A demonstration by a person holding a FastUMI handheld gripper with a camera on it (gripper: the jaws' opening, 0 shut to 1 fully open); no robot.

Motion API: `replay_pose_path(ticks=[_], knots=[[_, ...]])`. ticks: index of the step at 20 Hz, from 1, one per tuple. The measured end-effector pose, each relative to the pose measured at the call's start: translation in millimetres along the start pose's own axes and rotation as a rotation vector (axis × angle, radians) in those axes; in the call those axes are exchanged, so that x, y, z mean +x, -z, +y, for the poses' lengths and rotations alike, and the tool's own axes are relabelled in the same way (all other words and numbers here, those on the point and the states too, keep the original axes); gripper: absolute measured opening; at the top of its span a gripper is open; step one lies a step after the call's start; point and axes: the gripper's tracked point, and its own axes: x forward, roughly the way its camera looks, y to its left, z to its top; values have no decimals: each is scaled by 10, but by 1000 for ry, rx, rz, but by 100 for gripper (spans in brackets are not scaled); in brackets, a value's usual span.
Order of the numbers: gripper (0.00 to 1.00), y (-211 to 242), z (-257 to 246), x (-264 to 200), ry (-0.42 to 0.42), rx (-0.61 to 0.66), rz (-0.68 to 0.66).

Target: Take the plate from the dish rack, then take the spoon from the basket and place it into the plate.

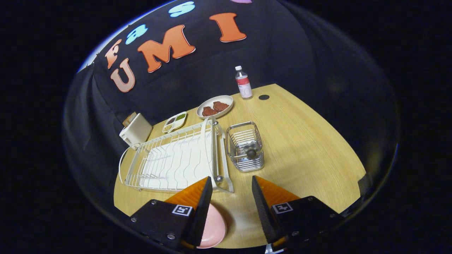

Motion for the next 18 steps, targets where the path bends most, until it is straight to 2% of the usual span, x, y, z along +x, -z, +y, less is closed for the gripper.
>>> replay_pose_path(ticks=[5, 8, 14, 18], knots=[[67, -180, -103, 176, 26, -104, -111], [51, -255, -162, 254, 50, -159, -159], [27, -311, -181, 442, 52, -235, -197], [19, -370, -180, 539, 56, -264, -212]])
